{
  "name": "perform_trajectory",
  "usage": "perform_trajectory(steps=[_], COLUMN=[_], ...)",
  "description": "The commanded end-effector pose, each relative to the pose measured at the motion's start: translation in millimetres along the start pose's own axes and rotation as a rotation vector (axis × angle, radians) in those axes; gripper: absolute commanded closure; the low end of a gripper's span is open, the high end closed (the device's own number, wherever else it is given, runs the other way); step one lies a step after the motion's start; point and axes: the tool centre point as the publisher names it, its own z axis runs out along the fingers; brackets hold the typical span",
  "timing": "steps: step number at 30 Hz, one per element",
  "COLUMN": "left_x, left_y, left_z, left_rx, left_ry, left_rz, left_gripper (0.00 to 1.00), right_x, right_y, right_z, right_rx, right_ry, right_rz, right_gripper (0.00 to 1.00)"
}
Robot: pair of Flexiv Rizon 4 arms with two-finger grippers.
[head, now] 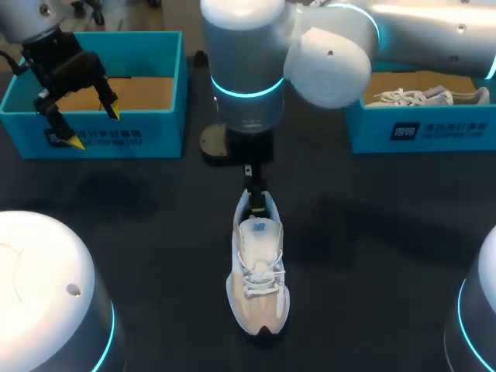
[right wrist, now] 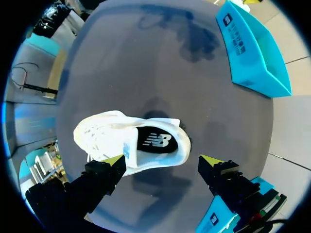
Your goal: Take the shoe out of the shoebox, open the shoe tongue, remove and reinsert the insole, then place the shoe into the shoebox
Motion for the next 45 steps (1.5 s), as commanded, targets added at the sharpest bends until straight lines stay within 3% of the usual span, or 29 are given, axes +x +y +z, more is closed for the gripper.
perform_trajectory(steps=[1,13,19,35,37,45], left_x=[0.5,0.5,0.5,0.5,0.5,0.5], left_y=[0.2,0.2,0.2,0.2,0.2,0.2], left_z=[-0.7,-0.7,-0.7,-0.7,-0.7,-0.7], left_rx=[-0.001,-0.001,-0.001,-0.001,-0.001,-0.001], left_ry=[0.001,0.001,0.001,0.001,0.001,0.001], left_rz=[0.000,0.000,0.000,0.000,0.000,0.000], left_gripper=[0.00,0.00,0.00,0.00,0.00,0.00], right_x=[-9.3,-32.5,-33.4,-40.5,-41.8,-42.6], right_y=[0.1,-4.0,-3.8,-2.7,-2.5,-2.7], right_z=[16.0,46.4,61.6,77.2,79.7,88.8], right_rx=[-0.004,0.000,0.012,0.004,0.002,0.002], right_ry=[0.009,0.027,0.044,0.053,0.053,0.068], right_rz=[0.028,0.125,0.177,0.206,0.202,0.205], right_gripper=[0.00,0.00,0.00,0.00,0.06,0.12])
